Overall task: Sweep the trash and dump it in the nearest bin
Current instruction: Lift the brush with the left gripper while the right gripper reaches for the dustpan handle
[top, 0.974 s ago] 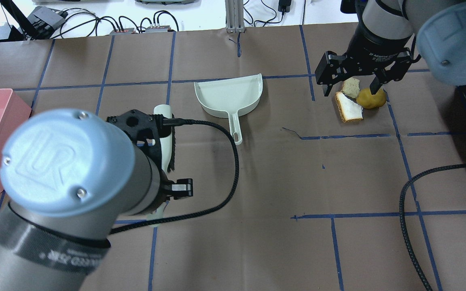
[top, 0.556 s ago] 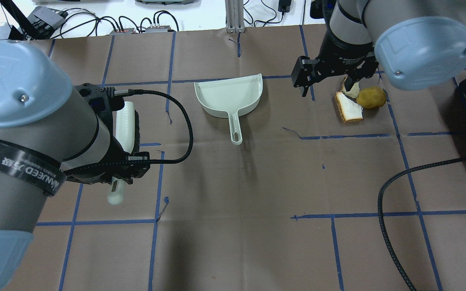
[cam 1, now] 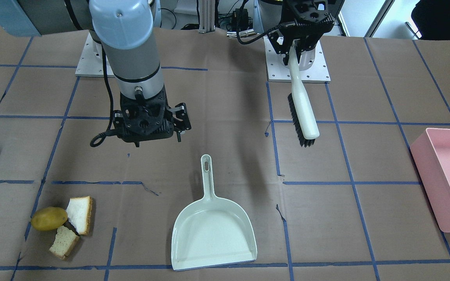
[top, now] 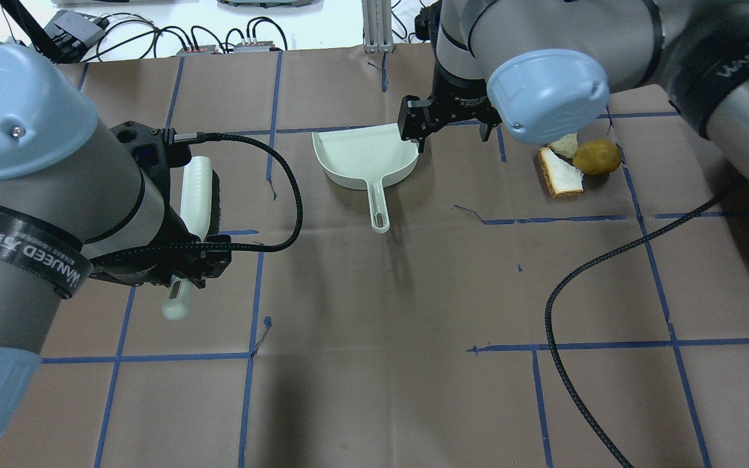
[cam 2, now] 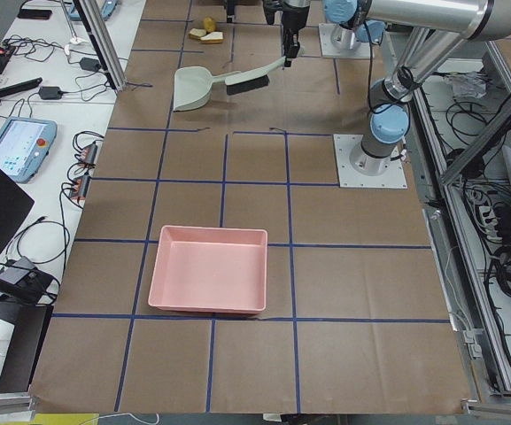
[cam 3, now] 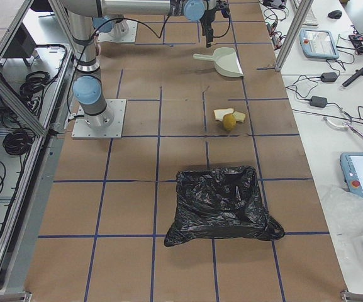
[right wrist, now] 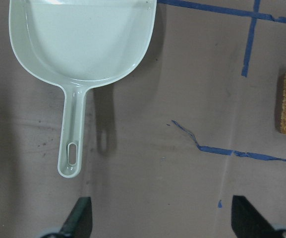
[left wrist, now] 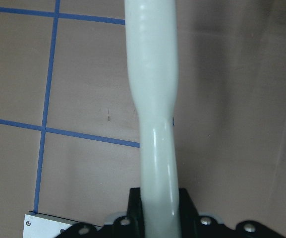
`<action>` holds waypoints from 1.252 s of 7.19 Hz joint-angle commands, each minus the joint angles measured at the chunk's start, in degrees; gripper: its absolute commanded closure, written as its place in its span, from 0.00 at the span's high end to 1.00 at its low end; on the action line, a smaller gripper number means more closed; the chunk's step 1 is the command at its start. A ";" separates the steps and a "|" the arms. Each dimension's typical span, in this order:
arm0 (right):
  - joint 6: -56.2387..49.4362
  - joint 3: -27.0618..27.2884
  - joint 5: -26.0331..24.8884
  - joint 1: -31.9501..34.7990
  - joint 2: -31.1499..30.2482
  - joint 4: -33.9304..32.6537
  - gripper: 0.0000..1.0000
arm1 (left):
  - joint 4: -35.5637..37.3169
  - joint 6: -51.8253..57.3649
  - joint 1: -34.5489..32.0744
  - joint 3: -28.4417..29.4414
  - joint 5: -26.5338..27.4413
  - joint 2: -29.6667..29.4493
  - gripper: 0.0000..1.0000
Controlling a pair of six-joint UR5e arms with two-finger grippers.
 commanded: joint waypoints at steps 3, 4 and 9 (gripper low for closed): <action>8.54 -2.83 0.68 5.94 11.97 -5.58 1.00 | 1.13 4.71 0.27 -0.68 -3.57 0.60 0.00; 11.07 -2.31 0.77 5.94 13.13 -5.77 1.00 | 1.04 4.80 0.62 -0.69 -3.49 0.61 0.00; 15.83 1.83 0.77 6.90 17.35 -15.88 1.00 | 0.69 4.37 3.00 -0.95 -3.57 1.04 0.00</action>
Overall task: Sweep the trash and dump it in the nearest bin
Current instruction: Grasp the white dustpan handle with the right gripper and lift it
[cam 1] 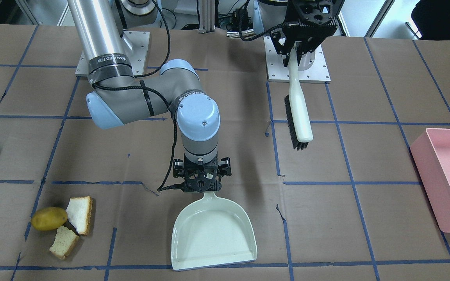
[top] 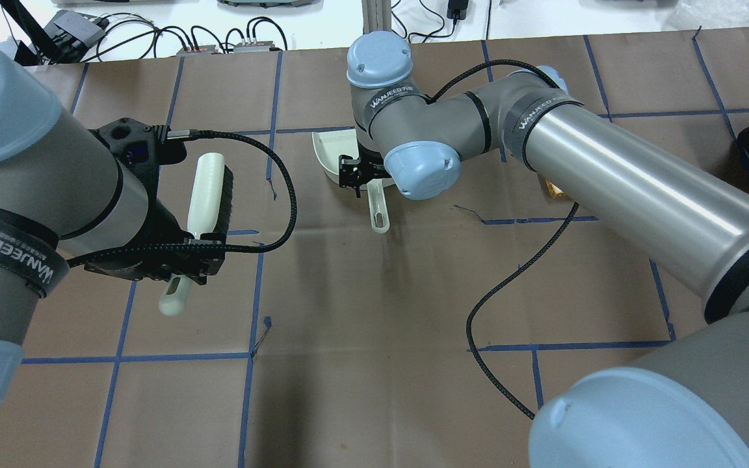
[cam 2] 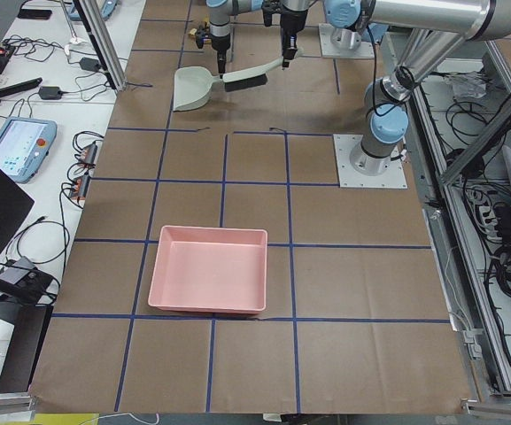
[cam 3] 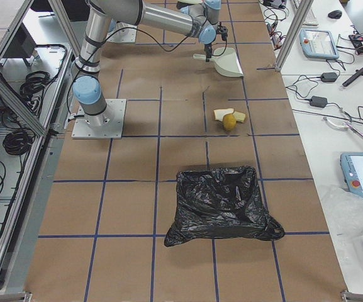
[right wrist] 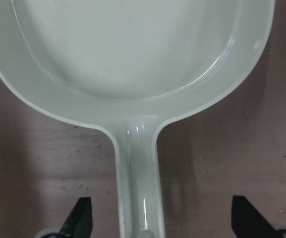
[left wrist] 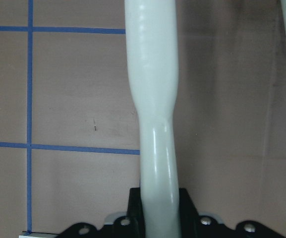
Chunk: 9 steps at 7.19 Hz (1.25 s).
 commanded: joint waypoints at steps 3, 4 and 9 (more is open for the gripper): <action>3.29 -0.11 -0.09 1.00 2.07 -1.29 1.00 | -0.07 -0.55 -0.03 -0.17 0.22 0.41 0.00; 3.38 -0.20 -0.26 1.00 1.98 -1.99 1.00 | 0.10 -0.72 -0.04 0.00 0.48 0.33 0.00; 3.03 -0.21 -0.26 0.91 1.45 -2.96 0.04 | -0.07 -0.73 -0.04 -0.09 0.83 0.76 0.00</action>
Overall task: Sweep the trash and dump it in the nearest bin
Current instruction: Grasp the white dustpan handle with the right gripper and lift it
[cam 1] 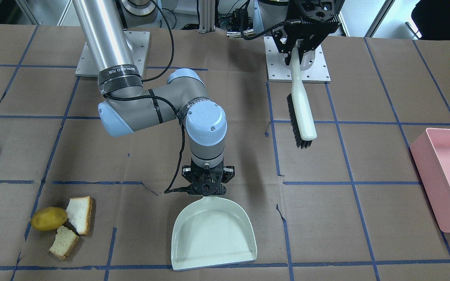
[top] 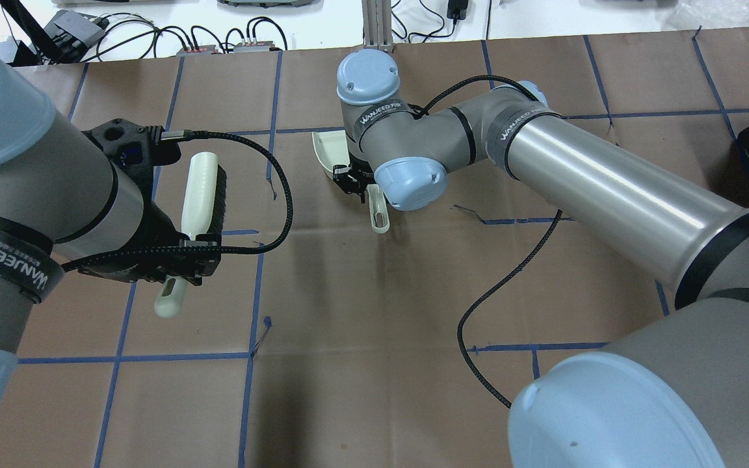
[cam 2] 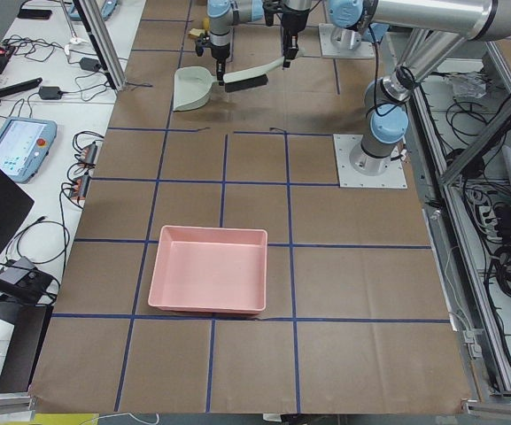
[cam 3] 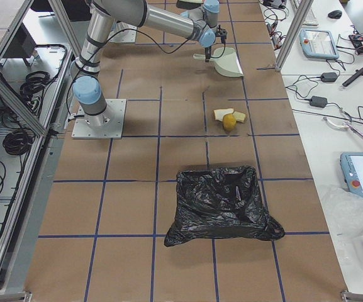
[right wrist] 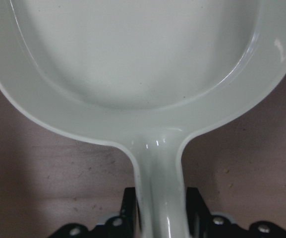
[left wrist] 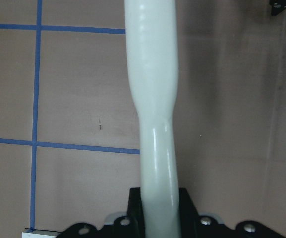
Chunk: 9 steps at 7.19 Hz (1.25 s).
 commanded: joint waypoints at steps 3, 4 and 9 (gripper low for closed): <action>-0.53 -1.58 -0.02 -0.25 -4.49 4.56 0.04 | -0.47 0.01 0.00 -0.35 0.02 0.50 0.00; -0.62 -2.54 0.07 -0.16 -7.65 9.65 0.04 | -0.47 -0.08 0.00 -0.35 0.02 0.33 0.00; -29.98 -1.41 -4.57 -11.90 -17.51 23.11 0.03 | -0.47 -2.35 -0.09 -0.35 -0.60 -0.38 0.00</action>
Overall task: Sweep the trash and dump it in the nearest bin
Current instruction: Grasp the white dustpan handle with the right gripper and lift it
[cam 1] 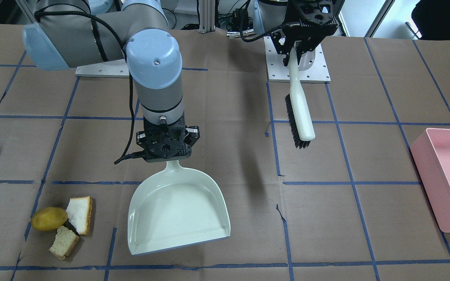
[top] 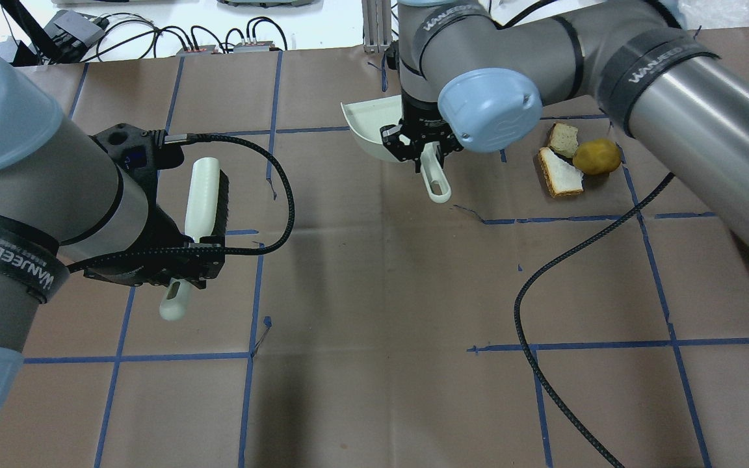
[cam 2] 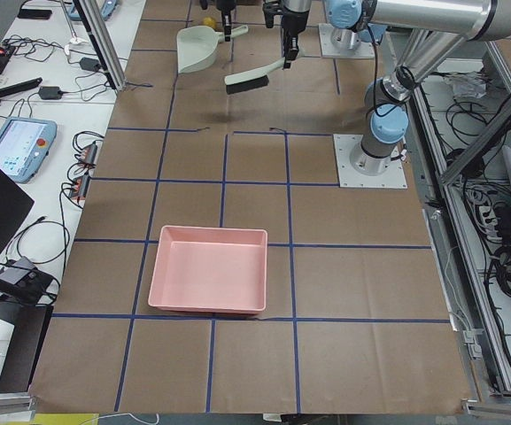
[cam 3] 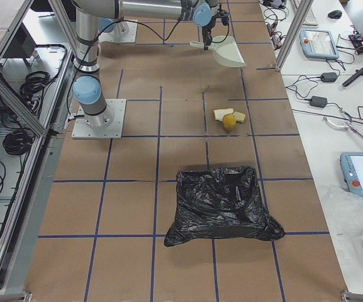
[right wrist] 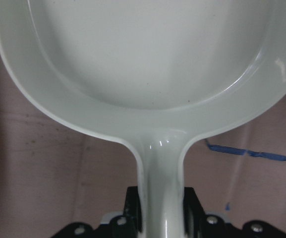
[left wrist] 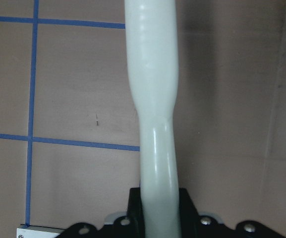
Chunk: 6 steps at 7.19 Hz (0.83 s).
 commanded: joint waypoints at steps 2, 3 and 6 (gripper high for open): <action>-28.74 0.00 -6.26 -11.42 -4.28 5.26 0.03 | 0.05 -2.60 -0.09 0.10 0.22 -0.17 0.01; -40.33 0.00 -8.37 -14.94 -5.15 5.09 0.03 | 0.14 -2.69 -0.09 0.10 -0.12 -0.35 0.01; -72.67 -0.17 -9.71 -28.37 -6.39 4.13 0.03 | 0.05 -2.78 -0.27 0.19 -2.39 -0.70 0.00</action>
